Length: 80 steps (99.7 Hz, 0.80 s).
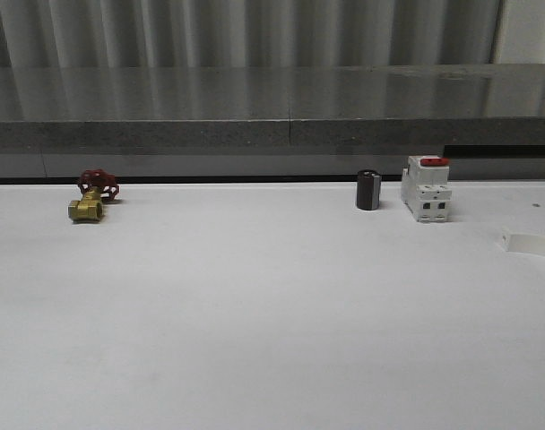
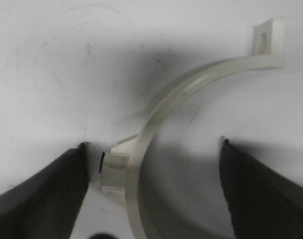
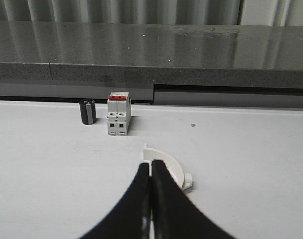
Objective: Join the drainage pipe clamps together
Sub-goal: 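Grasp the white semicircular clamp half by its end with the left gripper, then carry the clamp half toward the table center and lower it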
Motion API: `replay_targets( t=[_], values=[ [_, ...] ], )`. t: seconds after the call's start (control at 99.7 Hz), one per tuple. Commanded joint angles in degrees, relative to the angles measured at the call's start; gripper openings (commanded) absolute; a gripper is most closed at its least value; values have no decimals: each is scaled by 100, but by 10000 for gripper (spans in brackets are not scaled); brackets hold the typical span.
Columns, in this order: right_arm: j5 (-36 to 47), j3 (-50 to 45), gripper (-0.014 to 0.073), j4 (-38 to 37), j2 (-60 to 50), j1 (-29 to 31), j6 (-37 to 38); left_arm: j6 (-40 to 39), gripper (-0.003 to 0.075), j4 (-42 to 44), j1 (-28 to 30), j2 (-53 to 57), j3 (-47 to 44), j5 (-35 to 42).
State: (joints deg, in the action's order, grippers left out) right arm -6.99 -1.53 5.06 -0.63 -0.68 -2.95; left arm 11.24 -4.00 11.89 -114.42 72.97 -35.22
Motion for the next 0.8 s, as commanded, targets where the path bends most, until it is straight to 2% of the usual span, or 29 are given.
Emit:
replay_targets(
  t=[0.0, 0.181, 0.341, 0.592, 0.793],
  values=[
    [472, 80, -118, -33, -73, 31, -3, 11, 369, 19, -10, 235, 142, 51],
    [472, 80, -118, -33, -73, 31, -3, 11, 125, 19, -10, 287, 142, -64],
    [472, 80, -118, -33, -73, 31, -3, 11, 8, -154, -22, 526, 142, -305],
    [472, 80, -118, -33, -73, 31, -3, -74, -12, -866, -501, 1399, 142, -1109],
    [472, 80, -118, -33, -73, 31, -3, -1022, -12, -926, -1408, 1874, 142, -1256]
  ],
)
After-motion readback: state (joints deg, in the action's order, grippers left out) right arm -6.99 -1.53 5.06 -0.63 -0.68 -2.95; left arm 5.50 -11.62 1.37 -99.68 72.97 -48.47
